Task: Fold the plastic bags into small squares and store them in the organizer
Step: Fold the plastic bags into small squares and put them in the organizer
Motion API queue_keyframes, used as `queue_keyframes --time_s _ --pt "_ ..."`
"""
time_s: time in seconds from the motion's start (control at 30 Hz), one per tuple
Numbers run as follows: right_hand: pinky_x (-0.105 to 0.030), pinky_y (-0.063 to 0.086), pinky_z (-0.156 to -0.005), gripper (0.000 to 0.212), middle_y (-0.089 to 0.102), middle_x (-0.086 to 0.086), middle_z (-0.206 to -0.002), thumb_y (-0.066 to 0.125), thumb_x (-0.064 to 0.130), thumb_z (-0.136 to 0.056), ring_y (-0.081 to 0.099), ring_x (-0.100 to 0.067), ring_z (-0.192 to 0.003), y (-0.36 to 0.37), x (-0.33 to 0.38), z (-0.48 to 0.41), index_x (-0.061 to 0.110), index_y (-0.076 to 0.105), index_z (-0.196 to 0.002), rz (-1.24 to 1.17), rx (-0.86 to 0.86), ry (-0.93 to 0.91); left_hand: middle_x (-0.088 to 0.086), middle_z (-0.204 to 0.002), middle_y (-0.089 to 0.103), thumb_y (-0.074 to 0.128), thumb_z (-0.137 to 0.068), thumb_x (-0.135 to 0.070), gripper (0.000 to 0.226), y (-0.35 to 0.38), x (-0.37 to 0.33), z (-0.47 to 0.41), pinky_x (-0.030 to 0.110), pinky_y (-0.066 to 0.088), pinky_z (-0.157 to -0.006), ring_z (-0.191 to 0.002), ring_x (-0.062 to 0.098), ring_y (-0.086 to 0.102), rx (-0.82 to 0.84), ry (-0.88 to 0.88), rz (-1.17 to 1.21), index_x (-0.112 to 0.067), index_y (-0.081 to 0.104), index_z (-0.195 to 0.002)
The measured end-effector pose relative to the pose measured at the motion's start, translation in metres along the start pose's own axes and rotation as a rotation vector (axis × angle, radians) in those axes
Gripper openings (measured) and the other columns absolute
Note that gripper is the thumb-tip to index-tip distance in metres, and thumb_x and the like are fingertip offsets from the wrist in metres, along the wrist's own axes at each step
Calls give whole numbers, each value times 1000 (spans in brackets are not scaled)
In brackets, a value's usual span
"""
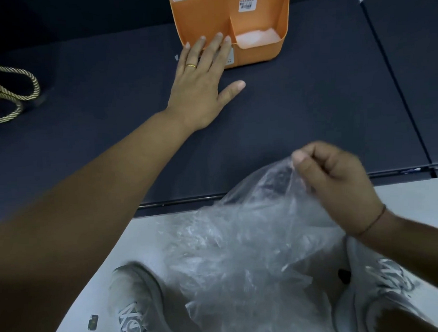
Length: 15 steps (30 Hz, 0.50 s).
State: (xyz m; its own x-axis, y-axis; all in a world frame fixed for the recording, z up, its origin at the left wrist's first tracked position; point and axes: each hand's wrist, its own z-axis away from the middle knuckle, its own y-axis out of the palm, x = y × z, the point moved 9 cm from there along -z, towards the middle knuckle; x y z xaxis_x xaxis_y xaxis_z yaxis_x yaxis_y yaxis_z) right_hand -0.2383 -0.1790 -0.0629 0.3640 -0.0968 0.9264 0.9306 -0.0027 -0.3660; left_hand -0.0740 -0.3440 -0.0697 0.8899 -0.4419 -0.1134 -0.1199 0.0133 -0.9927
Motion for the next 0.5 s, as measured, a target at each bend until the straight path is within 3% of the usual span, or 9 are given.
queue_keyframes --time_s 0.1,0.17,0.27,0.33,0.43,0.5 --pt "-14 36 -46 42 41 4 -48 52 20 -99 35 -6 -44 -15 -8 -31 -14 51 -74 -188 -54 176 1 -164 12 30 -104 -48 60 -25 -5 11 35 -5 -122 -151 19 -1 -50 -52 376 -15 28 -154" --pt "-14 42 -46 43 47 -3 -56 53 23 -97 43 -7 -46 -20 -11 -45 -18 56 -86 -304 -70 280 -5 -161 23 32 -104 -48 52 -40 -20 32 27 5 -121 -149 9 9 -26 -84 718 -21 42 -147" --pt "-18 52 -53 33 65 -2 -61 57 28 -96 62 -10 -53 -9 -15 -58 2 64 -77 -507 -37 461 -12 -154 35 28 -86 -80 79 -45 -53 71 23 18 -118 -143 -3 25 164 -3 990 -29 47 -142" --pt "-27 57 -63 26 70 -5 -72 61 31 -93 68 -17 -65 1 -24 -67 10 68 -81 -629 -6 584 -13 -153 37 37 -77 -85 85 -39 -64 95 23 24 -117 -142 -3 28 246 64 1057 -30 47 -141" --pt "-44 56 -85 27 70 -11 -90 68 38 -88 68 -28 -85 13 -39 -76 11 69 -89 -662 40 708 -11 -138 52 72 -79 -53 54 -30 -57 112 14 43 -97 -128 -3 47 206 -50 1180 -25 62 -124" --pt "-37 56 -85 28 71 -9 -92 67 39 -88 68 -27 -89 9 -45 -85 12 70 -88 -538 7 698 2 -111 67 73 -80 -35 29 -29 -37 115 22 53 -75 -101 8 64 47 -215 1227 -12 74 -99"
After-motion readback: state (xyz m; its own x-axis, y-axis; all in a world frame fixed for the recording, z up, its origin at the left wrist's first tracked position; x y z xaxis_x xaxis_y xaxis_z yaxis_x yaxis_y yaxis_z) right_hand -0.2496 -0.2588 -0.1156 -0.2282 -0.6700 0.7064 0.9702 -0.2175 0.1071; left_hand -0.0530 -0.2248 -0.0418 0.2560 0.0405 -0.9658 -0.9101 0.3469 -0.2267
